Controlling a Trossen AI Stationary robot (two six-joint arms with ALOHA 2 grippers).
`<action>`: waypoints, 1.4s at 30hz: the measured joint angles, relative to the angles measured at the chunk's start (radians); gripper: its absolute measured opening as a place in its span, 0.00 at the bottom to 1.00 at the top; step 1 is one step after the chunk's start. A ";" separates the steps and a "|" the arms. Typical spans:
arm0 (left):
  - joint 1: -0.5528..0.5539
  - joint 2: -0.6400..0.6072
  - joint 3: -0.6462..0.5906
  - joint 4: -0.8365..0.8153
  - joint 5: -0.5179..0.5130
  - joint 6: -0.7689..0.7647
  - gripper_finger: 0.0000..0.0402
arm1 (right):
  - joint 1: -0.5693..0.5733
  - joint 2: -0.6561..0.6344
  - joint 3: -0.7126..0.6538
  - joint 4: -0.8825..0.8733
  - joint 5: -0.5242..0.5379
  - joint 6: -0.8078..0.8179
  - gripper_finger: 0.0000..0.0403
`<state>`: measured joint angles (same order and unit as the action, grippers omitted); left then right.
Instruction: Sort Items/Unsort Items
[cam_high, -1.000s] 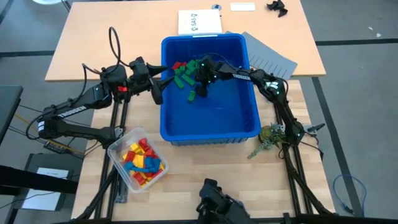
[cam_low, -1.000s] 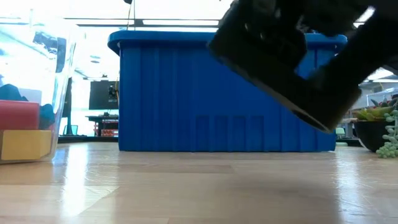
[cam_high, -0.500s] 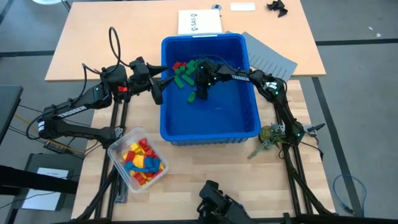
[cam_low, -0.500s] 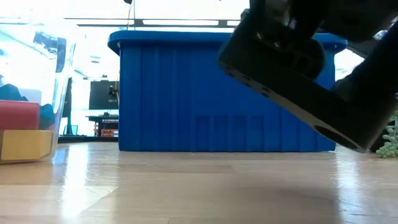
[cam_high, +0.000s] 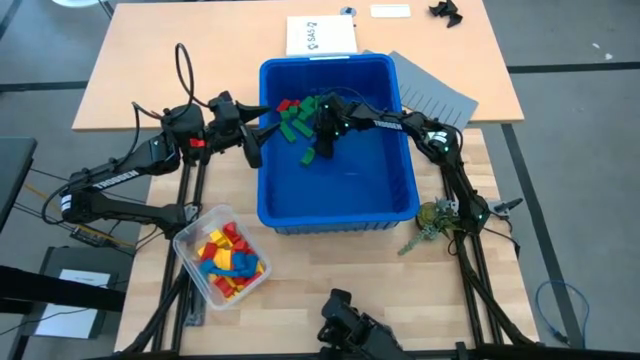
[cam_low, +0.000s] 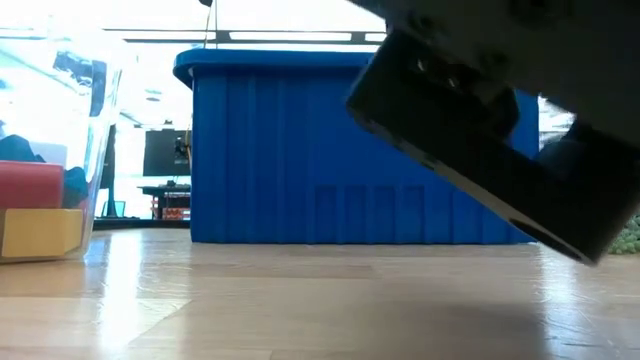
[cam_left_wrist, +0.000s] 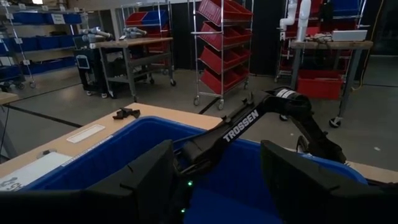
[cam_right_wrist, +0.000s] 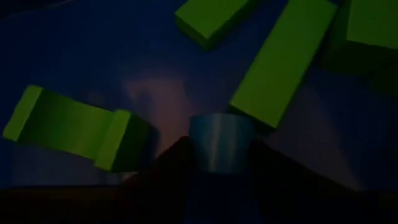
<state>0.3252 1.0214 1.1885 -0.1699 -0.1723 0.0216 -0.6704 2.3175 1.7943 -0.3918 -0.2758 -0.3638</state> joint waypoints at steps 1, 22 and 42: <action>0.000 0.000 0.000 0.000 0.000 0.000 0.62 | 0.000 -0.001 -0.001 0.000 0.000 -0.003 0.36; 0.000 0.000 0.000 0.000 0.000 0.000 0.62 | -0.002 0.003 -0.005 -0.025 -0.005 -0.048 0.44; 0.000 0.000 0.000 0.000 0.000 0.000 0.62 | -0.002 -0.001 0.006 0.045 -0.018 -0.049 0.02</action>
<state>0.3252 1.0214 1.1885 -0.1699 -0.1722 0.0216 -0.6720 2.3165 1.8008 -0.3466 -0.2938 -0.4129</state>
